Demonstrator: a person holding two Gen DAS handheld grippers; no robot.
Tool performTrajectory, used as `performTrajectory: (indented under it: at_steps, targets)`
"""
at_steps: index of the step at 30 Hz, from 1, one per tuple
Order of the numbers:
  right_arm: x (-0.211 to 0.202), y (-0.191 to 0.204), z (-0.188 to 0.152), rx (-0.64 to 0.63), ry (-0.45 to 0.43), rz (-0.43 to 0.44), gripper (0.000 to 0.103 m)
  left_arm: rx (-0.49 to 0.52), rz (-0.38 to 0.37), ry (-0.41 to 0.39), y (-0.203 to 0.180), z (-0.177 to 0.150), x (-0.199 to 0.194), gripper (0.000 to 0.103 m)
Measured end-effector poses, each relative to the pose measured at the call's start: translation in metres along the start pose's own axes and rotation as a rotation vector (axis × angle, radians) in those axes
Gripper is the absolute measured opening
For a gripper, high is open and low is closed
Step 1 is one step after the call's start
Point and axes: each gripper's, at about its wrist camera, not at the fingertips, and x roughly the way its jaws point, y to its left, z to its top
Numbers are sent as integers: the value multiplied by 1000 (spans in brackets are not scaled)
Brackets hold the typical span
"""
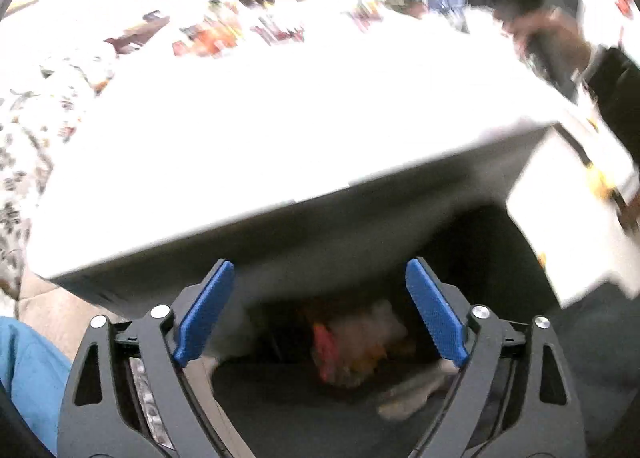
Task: Collect trash
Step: 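Grasp the silver-red robot figure with the left gripper while the right grasps the red figure, then carry both figures into the trash bag and open both grippers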
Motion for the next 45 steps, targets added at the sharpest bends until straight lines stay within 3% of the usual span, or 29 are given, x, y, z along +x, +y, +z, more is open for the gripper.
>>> performTrajectory:
  at_steps: [4,7,9,11,15,18,21,22,27,29,30,31,33,36,41,45]
  targets:
    - [77,-27,43,113,83,-94,68,-120,57,-108,20,40,-11,90]
    - [115,-29,59,128,148,-138,68,-159,76,-121,31,63,-4,90]
    - [126,-20,59,52,160,-214,54,-181,86,-108,32,86,14,90]
    - [122,-15,54,28,170,-172,33,-202,84,-87,36,117,28,90]
    - [96,-13,24,2,145,-96,32,-229,50,-103,41,172,74,90]
    - [62,-23,-2,45,106,1,32,-251,81,-94,32,230,129,90]
    - [30,-35,-23,66,61,36,33,-301,118,-67,28,272,175,90]
    - [20,-40,-31,71,51,44,33,-316,161,-48,26,287,196,90]
    - [-9,-57,-57,76,36,60,33,-391,277,73,31,312,258,90]
    - [-13,-59,-63,73,38,64,33,-430,270,105,38,314,271,90]
    - [-13,-59,-64,74,40,72,33,-418,285,94,37,314,272,83]
    - [-12,-59,-65,76,42,81,33,-395,283,91,35,315,271,72]
    - [-14,-58,-67,90,29,87,33,-362,260,87,31,313,265,72]
    - [-19,-55,-66,120,-2,110,33,-314,245,8,24,303,228,71]
    - [-49,-28,-67,106,-54,185,33,-221,121,-159,0,251,107,72]
    - [-81,7,-87,75,-70,287,33,-119,138,-255,-24,182,23,72]
